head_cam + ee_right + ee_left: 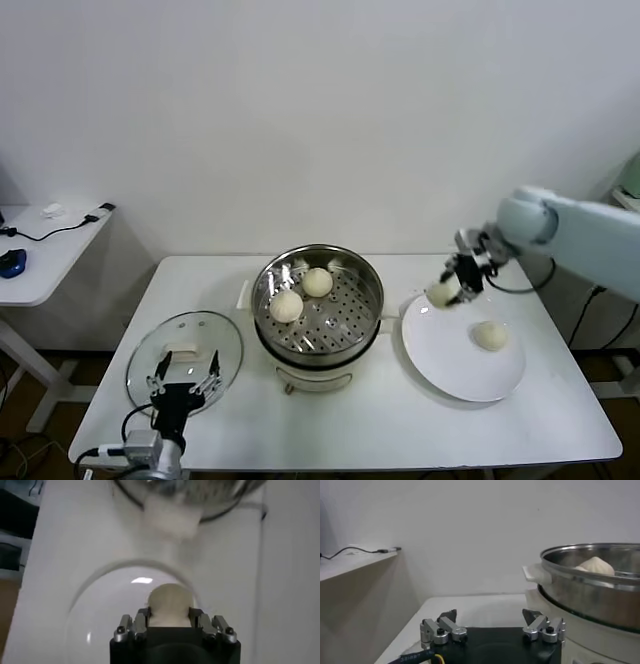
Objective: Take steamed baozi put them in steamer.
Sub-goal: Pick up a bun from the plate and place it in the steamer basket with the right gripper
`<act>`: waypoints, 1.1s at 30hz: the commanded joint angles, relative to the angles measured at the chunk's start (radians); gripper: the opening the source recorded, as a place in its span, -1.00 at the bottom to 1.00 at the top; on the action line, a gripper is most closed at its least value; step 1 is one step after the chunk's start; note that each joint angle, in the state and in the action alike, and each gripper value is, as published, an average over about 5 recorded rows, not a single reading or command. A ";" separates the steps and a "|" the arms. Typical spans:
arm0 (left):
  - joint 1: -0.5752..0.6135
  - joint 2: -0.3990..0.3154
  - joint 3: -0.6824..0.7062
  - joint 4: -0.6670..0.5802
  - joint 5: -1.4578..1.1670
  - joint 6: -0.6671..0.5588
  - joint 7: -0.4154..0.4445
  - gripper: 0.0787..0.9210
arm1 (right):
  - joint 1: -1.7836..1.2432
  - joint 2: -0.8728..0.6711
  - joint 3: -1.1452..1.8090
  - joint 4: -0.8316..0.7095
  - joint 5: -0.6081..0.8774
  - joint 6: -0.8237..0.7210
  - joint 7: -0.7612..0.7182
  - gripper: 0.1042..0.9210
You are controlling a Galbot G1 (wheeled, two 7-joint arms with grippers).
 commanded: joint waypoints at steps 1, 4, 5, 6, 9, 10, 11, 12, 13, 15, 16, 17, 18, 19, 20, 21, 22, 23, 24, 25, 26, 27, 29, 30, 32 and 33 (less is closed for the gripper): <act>0.003 -0.002 0.002 -0.004 0.002 0.000 0.000 0.77 | 0.283 0.285 0.035 0.220 0.078 0.280 -0.081 0.07; 0.008 -0.001 -0.002 -0.006 0.003 -0.003 -0.001 0.77 | 0.236 0.338 0.006 0.283 -0.025 0.356 -0.023 0.07; 0.010 -0.001 -0.003 -0.007 0.003 -0.003 -0.001 0.77 | 0.213 0.351 -0.008 0.293 -0.074 0.387 0.000 0.07; 0.012 0.000 -0.005 -0.008 0.002 -0.004 -0.001 0.77 | 0.189 0.361 -0.024 0.298 -0.121 0.421 0.024 0.07; 0.014 0.002 -0.011 -0.010 0.000 -0.004 -0.002 0.77 | 0.105 0.385 -0.070 0.278 -0.254 0.526 0.097 0.07; 0.014 0.003 -0.013 -0.010 -0.001 -0.004 -0.002 0.77 | 0.079 0.391 -0.080 0.265 -0.292 0.555 0.115 0.07; 0.014 0.002 -0.015 -0.010 -0.001 -0.004 -0.002 0.77 | 0.055 0.395 -0.087 0.249 -0.329 0.578 0.132 0.07; 0.014 0.002 -0.016 -0.010 -0.001 -0.004 -0.003 0.77 | 0.032 0.398 -0.093 0.235 -0.364 0.594 0.147 0.07; 0.014 0.001 -0.017 -0.010 -0.001 -0.004 -0.003 0.77 | 0.010 0.400 -0.097 0.223 -0.392 0.603 0.159 0.07; 0.014 0.000 -0.018 -0.008 -0.002 -0.004 -0.004 0.77 | -0.022 0.402 -0.105 0.210 -0.423 0.608 0.176 0.07; 0.014 -0.001 -0.018 -0.008 -0.001 -0.005 -0.004 0.77 | -0.037 0.404 -0.108 0.206 -0.436 0.610 0.181 0.07; 0.013 -0.002 -0.019 -0.007 -0.001 -0.005 -0.005 0.77 | -0.049 0.406 -0.111 0.202 -0.449 0.611 0.185 0.07; 0.013 -0.003 -0.019 -0.006 -0.001 -0.005 -0.005 0.77 | -0.060 0.410 -0.111 0.197 -0.467 0.613 0.189 0.07; 0.013 -0.004 -0.019 -0.005 0.000 -0.005 -0.005 0.77 | -0.072 0.414 -0.111 0.191 -0.486 0.617 0.192 0.07; 0.012 -0.005 -0.019 -0.004 0.000 -0.006 -0.006 0.77 | -0.081 0.419 -0.109 0.184 -0.505 0.621 0.196 0.08; 0.011 -0.006 -0.019 -0.003 0.001 -0.006 -0.006 0.77 | -0.091 0.425 -0.106 0.173 -0.524 0.625 0.201 0.08; 0.011 -0.007 -0.019 -0.002 0.001 -0.006 -0.006 0.77 | -0.101 0.430 -0.103 0.163 -0.541 0.629 0.205 0.08; 0.010 -0.008 -0.019 -0.002 0.001 -0.006 -0.007 0.77 | -0.111 0.436 -0.100 0.150 -0.556 0.633 0.207 0.09; 0.010 -0.009 -0.018 -0.002 0.001 -0.006 -0.007 0.77 | -0.121 0.443 -0.097 0.137 -0.571 0.636 0.209 0.10; 0.009 -0.010 -0.018 -0.002 0.001 -0.006 -0.007 0.77 | -0.130 0.450 -0.095 0.123 -0.584 0.640 0.210 0.10; 0.009 -0.010 -0.018 -0.002 0.002 -0.007 -0.007 0.77 | -0.137 0.455 -0.094 0.112 -0.594 0.643 0.210 0.11; 0.009 -0.010 -0.018 -0.002 0.002 -0.007 -0.007 0.77 | -0.143 0.461 -0.093 0.100 -0.601 0.646 0.210 0.12; 0.009 -0.010 -0.019 -0.003 0.001 -0.007 -0.008 0.77 | -0.150 0.470 -0.093 0.083 -0.602 0.648 0.208 0.13; 0.009 -0.011 -0.019 -0.003 0.001 -0.008 -0.008 0.77 | -0.151 0.474 -0.093 0.077 -0.598 0.648 0.207 0.14; 0.009 -0.011 -0.020 -0.003 0.000 -0.008 -0.008 0.77 | -0.151 0.480 -0.096 0.070 -0.582 0.645 0.210 0.18; 0.009 -0.011 -0.020 -0.003 0.000 -0.008 -0.009 0.77 | -0.151 0.481 -0.097 0.068 -0.575 0.643 0.216 0.20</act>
